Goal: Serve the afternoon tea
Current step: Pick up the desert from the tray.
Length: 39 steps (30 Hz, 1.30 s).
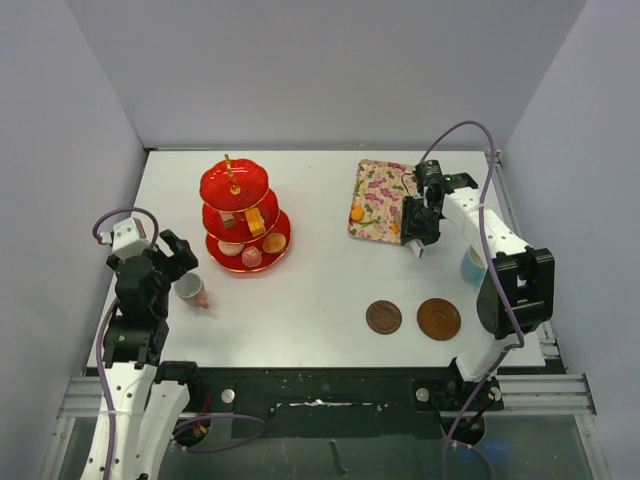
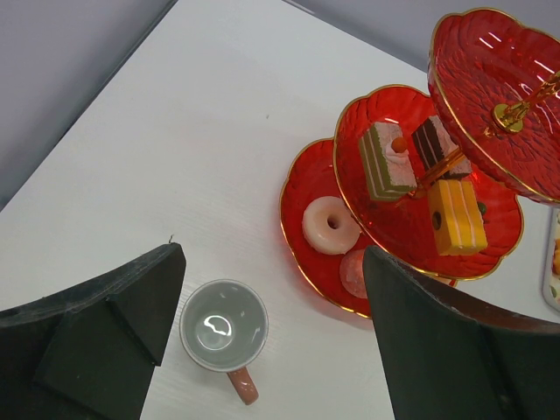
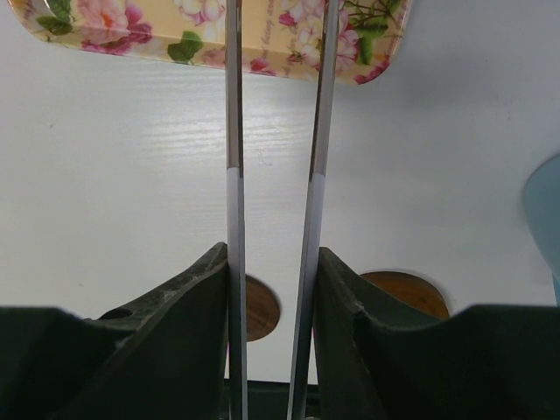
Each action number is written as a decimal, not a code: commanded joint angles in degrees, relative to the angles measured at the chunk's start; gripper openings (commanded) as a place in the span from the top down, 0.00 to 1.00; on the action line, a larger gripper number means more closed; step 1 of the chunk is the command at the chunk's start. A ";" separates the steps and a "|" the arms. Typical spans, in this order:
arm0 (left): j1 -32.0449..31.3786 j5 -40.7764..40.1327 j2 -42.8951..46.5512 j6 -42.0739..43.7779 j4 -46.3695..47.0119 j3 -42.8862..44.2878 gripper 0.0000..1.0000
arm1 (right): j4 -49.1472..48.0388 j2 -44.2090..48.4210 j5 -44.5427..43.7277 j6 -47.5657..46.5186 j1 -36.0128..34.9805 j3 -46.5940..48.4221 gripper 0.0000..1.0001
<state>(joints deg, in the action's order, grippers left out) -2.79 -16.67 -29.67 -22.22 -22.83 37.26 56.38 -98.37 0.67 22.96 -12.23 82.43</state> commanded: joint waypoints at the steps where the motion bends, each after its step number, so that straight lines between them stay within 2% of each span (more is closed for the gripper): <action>1: -0.03 0.14 0.49 0.25 3.14 0.63 0.18 | -0.66 3.27 -0.58 0.62 -0.90 1.46 0.74; 7: -0.03 0.23 0.42 0.29 3.11 0.63 0.18 | -2.00 5.45 -0.93 2.01 -1.01 1.33 0.83; 26: -0.03 0.28 0.33 0.24 3.13 0.63 0.19 | -4.77 9.79 5.10 3.42 -1.49 0.69 0.85; 39: -0.07 0.15 0.25 0.24 3.05 0.63 0.19 | -4.88 11.19 7.40 4.85 -5.02 4.37 0.85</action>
<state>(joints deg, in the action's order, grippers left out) -2.81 -16.64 -29.69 -22.22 -22.83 37.23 54.04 -90.26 6.59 27.05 -16.10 82.83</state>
